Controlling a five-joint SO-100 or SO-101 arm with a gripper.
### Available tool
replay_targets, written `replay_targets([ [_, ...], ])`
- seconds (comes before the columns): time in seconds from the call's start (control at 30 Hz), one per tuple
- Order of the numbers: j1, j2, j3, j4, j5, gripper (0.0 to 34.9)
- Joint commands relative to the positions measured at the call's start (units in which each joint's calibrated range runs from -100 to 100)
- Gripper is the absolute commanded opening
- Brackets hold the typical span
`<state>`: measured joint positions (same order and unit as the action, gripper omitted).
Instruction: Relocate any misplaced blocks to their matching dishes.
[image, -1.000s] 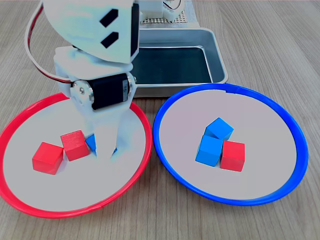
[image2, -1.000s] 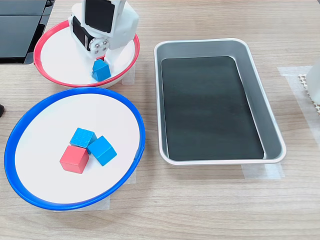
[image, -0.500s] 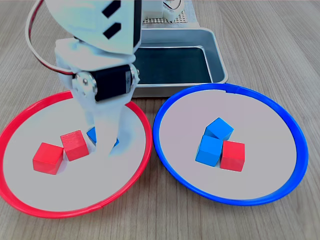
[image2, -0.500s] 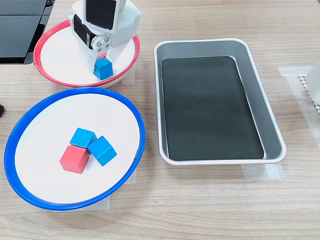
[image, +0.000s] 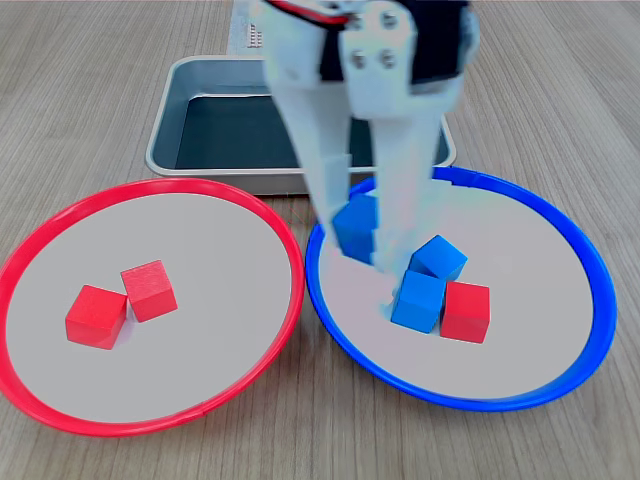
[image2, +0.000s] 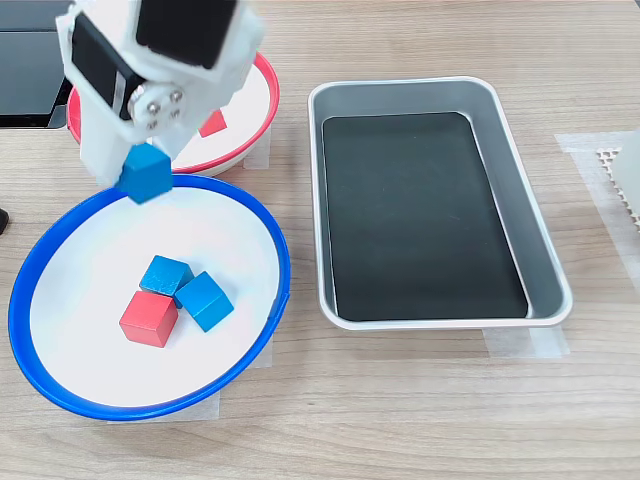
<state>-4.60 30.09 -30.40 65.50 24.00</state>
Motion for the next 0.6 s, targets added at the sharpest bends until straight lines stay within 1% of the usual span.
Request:
replay_targets([
  [0.0,-3.92,-4.72,1.59,0.83,-1.47,0.4],
  [0.1,-5.80,-5.40,3.41,0.99,-1.86,0.4],
  [0.2,-5.99,-5.40,3.95,1.16,-1.76,0.4],
  [0.57,0.04,-5.23,11.69,0.41,4.49,0.4],
])
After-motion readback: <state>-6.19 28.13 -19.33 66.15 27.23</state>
